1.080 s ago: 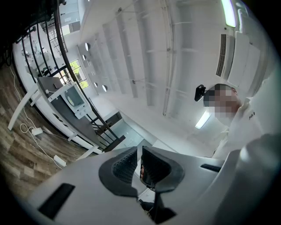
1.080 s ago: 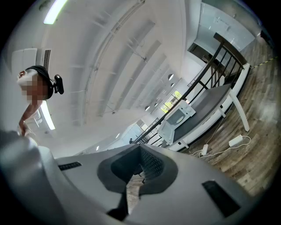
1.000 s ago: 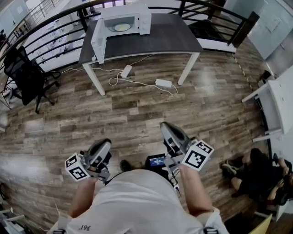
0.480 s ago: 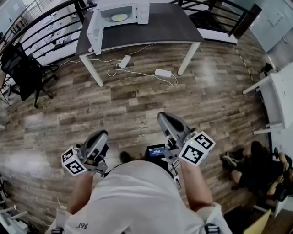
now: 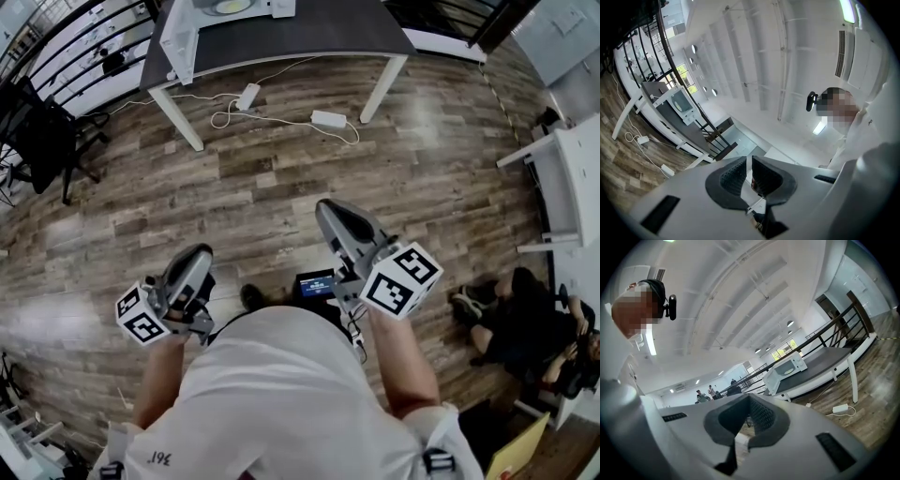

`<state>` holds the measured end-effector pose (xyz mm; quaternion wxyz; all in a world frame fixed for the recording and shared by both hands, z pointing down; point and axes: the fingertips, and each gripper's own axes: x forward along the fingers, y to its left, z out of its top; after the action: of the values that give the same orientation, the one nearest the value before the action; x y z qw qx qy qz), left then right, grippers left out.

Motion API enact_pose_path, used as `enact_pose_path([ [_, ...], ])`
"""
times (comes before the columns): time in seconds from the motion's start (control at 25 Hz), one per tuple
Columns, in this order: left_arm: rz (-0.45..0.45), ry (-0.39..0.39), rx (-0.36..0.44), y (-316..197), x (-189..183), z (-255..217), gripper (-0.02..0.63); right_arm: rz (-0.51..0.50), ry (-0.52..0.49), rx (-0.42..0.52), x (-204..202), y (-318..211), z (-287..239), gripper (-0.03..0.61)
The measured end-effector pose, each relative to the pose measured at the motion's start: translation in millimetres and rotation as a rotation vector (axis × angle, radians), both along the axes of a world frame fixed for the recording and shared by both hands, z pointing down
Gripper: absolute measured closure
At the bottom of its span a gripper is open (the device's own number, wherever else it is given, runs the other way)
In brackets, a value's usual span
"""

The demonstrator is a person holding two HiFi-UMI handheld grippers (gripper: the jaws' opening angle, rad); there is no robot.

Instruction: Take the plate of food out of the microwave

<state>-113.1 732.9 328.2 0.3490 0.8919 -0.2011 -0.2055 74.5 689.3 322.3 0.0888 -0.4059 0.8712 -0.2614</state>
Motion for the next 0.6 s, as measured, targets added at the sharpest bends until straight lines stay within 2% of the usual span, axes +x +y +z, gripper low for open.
enact_pose_path([
  [0.28,0.006,0.002,0.003,-6.1,18.4,-1.9,0.571,-0.007,0.058,-0.012,10.9,-8.4,6.8,0.589],
  [0.6,0.015,-0.010,-0.001,-19.1,49.4,2.4,0.571,-0.009,0.029,-0.025,34.5,-19.5,11.4,0.589],
])
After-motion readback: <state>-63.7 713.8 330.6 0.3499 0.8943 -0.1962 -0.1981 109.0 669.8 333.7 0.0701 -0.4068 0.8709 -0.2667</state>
